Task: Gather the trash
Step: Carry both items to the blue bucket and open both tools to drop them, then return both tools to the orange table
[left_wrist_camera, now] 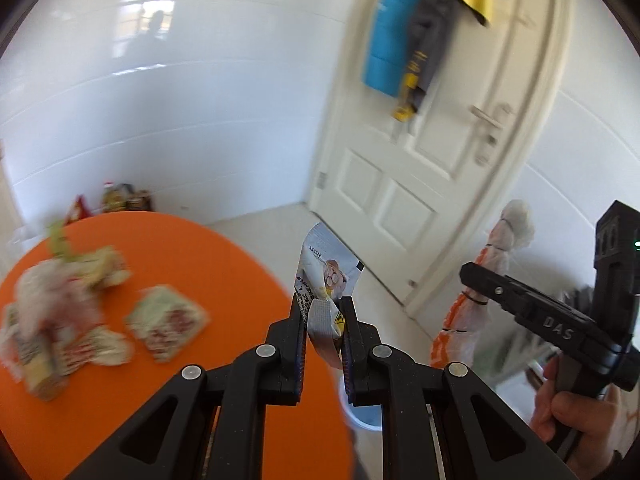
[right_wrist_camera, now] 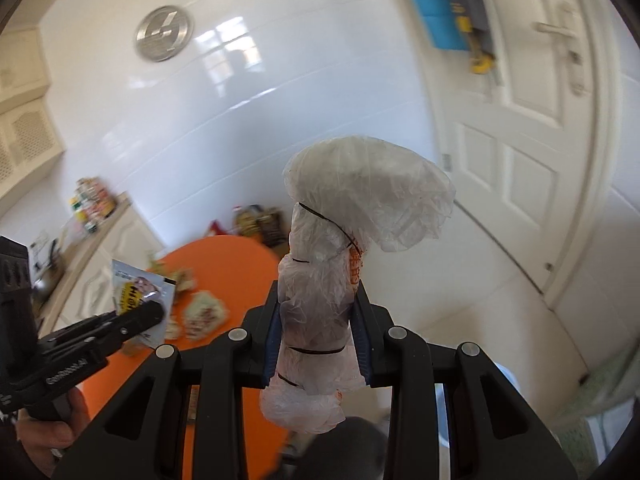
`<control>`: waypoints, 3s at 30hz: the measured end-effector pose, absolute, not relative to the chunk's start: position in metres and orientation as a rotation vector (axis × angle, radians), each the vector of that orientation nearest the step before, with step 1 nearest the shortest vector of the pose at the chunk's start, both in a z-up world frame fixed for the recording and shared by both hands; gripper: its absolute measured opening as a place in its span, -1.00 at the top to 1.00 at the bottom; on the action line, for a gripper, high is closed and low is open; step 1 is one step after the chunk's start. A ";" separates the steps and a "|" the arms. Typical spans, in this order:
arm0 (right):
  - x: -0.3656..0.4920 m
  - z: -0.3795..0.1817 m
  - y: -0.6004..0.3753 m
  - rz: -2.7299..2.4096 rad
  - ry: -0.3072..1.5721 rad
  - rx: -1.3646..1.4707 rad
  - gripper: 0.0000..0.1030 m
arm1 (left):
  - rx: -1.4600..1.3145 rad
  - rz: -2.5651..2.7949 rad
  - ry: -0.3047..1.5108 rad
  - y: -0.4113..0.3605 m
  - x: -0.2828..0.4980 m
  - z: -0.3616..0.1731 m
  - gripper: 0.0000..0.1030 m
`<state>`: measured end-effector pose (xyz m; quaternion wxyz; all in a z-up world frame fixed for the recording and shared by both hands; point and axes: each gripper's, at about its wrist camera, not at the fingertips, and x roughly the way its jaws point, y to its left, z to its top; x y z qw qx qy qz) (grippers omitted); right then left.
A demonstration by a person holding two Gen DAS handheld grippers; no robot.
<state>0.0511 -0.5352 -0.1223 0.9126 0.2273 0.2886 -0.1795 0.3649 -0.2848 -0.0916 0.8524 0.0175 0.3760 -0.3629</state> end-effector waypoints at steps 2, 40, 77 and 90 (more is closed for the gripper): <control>0.027 -0.141 -0.566 -0.455 0.623 0.503 0.40 | 0.065 -0.849 0.851 -0.323 0.357 -0.104 0.78; -0.050 -0.363 -0.714 -0.780 0.882 0.918 -1.00 | 0.573 -0.829 1.239 -0.599 0.403 -0.298 -0.60; 0.085 -0.054 -0.393 -0.283 0.466 0.363 -1.00 | 0.070 -0.396 0.579 -0.117 0.254 -0.012 -0.98; 0.121 -0.046 -0.287 -0.056 0.488 0.180 -1.00 | -0.021 -0.175 0.479 -0.027 0.174 -0.010 -0.99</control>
